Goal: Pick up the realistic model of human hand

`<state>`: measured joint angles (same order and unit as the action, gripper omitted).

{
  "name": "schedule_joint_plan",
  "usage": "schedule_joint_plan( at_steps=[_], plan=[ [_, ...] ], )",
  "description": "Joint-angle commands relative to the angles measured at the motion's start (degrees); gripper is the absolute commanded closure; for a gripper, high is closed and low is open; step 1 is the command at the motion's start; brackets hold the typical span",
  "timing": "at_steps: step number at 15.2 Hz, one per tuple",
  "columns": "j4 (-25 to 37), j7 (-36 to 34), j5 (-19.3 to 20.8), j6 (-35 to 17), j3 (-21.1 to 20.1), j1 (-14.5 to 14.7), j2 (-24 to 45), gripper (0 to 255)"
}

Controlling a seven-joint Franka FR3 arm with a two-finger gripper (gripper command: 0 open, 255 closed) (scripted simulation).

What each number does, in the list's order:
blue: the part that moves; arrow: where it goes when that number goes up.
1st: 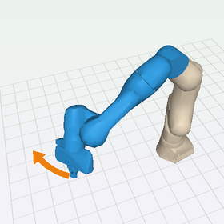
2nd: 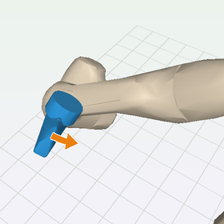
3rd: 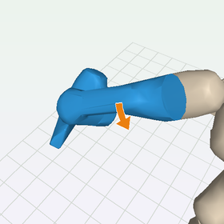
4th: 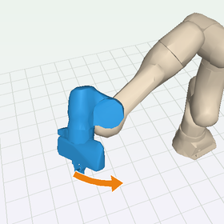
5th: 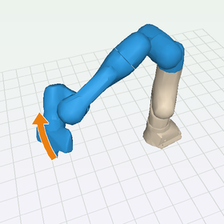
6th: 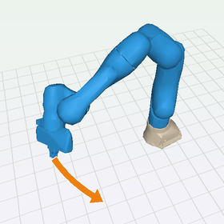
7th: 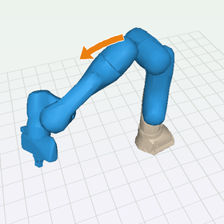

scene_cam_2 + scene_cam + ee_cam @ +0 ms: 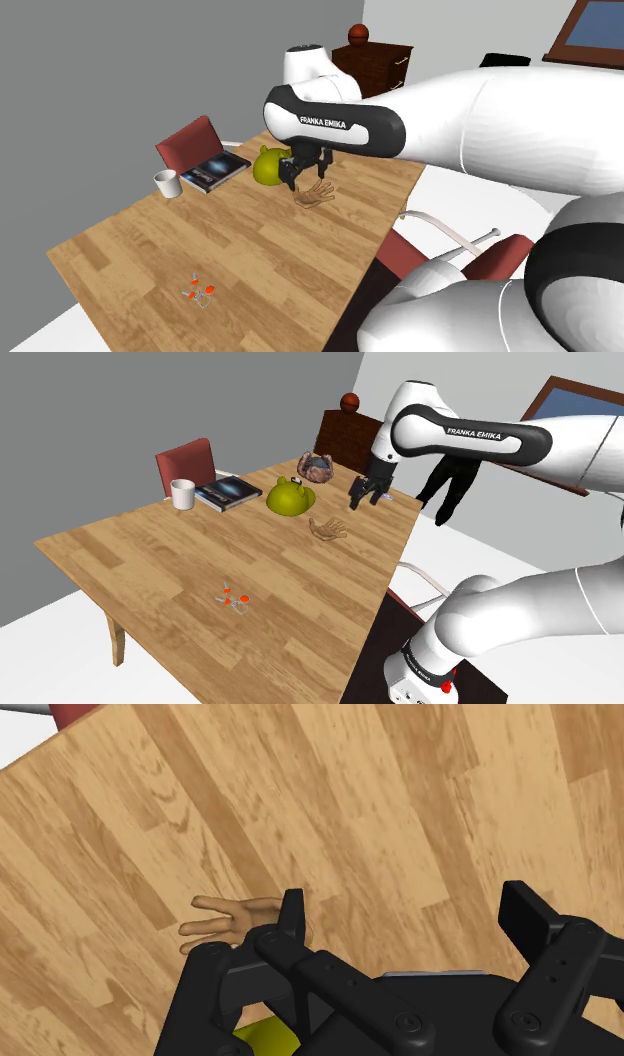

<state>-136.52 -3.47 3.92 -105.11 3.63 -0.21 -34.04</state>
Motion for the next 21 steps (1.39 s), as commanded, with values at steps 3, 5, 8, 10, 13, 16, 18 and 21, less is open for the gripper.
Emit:
schedule_joint_plan(
  at_steps=[3,5,8,10,13,16,18,21],
  plan=[
    [1.53,0.74,-0.1,-6.76,1.88,-0.68,7.99,0],
    [2.41,1.1,-0.4,-9.9,2.72,-0.9,11.92,0],
    [4.3,1.8,-1.17,-14.23,3.92,-1.21,18.04,0],
    [5.93,2.39,-1.92,-16.85,4.66,-1.41,22.23,0],
    [8.93,3.47,-3.44,-20.29,5.66,-1.72,28.66,0],
    [12.58,4.74,-5.37,-23.12,6.42,-2.2,35.19,0],
    [15.38,5.65,-6.83,-24.64,6.73,-2.66,39.59,0],
    [20.13,6.99,-9.13,-26.38,6.89,-3.61,46.22,0]
  ],
)
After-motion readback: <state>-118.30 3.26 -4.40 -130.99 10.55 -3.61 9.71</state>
